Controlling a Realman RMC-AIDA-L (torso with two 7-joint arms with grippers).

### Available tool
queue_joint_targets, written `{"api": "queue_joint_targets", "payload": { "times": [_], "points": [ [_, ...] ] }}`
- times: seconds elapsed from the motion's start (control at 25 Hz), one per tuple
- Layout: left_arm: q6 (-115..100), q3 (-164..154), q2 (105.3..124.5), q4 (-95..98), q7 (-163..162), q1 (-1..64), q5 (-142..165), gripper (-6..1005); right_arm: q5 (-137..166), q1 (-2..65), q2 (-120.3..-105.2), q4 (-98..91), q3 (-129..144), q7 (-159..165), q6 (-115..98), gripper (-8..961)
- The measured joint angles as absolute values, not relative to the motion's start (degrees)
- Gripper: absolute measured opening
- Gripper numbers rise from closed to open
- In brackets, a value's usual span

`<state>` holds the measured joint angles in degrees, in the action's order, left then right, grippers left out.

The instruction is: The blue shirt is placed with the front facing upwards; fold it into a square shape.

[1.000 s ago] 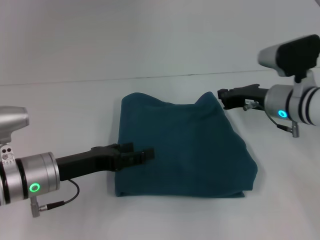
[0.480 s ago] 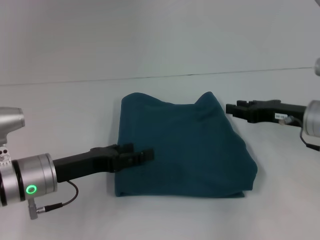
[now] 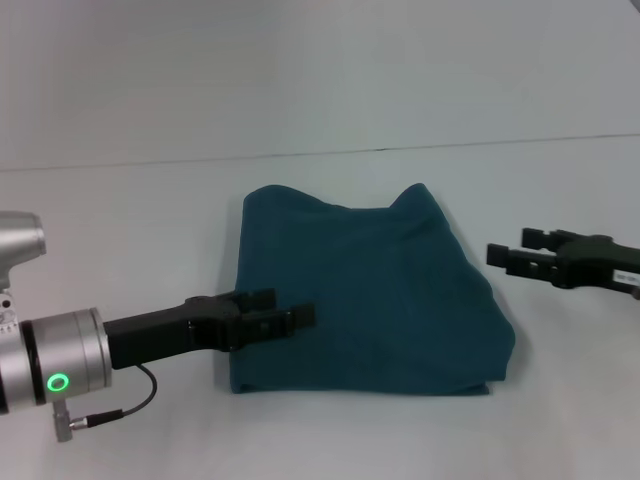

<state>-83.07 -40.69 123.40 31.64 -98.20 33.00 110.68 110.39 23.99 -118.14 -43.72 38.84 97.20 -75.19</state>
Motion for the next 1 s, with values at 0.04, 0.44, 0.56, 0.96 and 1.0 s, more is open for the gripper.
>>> {"api": "queue_joint_targets", "payload": {
  "times": [0.04, 0.44, 0.56, 0.96, 1.0],
  "points": [
    [-83.07, -40.69, 123.39, 31.71, -98.17, 32.97, 110.79, 942, 110.34, 23.55, -118.18, -43.72, 38.27, 96.61, -75.63, 755],
    [-83.72, -41.26, 123.51, 32.86, -97.83, 31.84, 111.24, 941, 110.61, 19.58, -118.11, -43.33, 36.33, 90.85, -80.13, 903],
    [-85.09, -41.38, 123.58, 32.88, -95.83, 31.46, 111.77, 940, 111.37, 19.05, -118.11, -43.22, 36.76, 88.04, -81.98, 903],
    [-86.5, -42.62, 123.96, 31.1, -83.71, 30.94, 112.2, 937, 116.37, 21.83, -118.65, -43.32, 37.03, 81.91, -86.14, 899],
    [-86.19, -42.53, 123.97, 31.01, -83.04, 30.93, 112.07, 937, 116.56, 22.22, -118.67, -43.35, 37.04, 81.77, -85.81, 899]
  ]
}}
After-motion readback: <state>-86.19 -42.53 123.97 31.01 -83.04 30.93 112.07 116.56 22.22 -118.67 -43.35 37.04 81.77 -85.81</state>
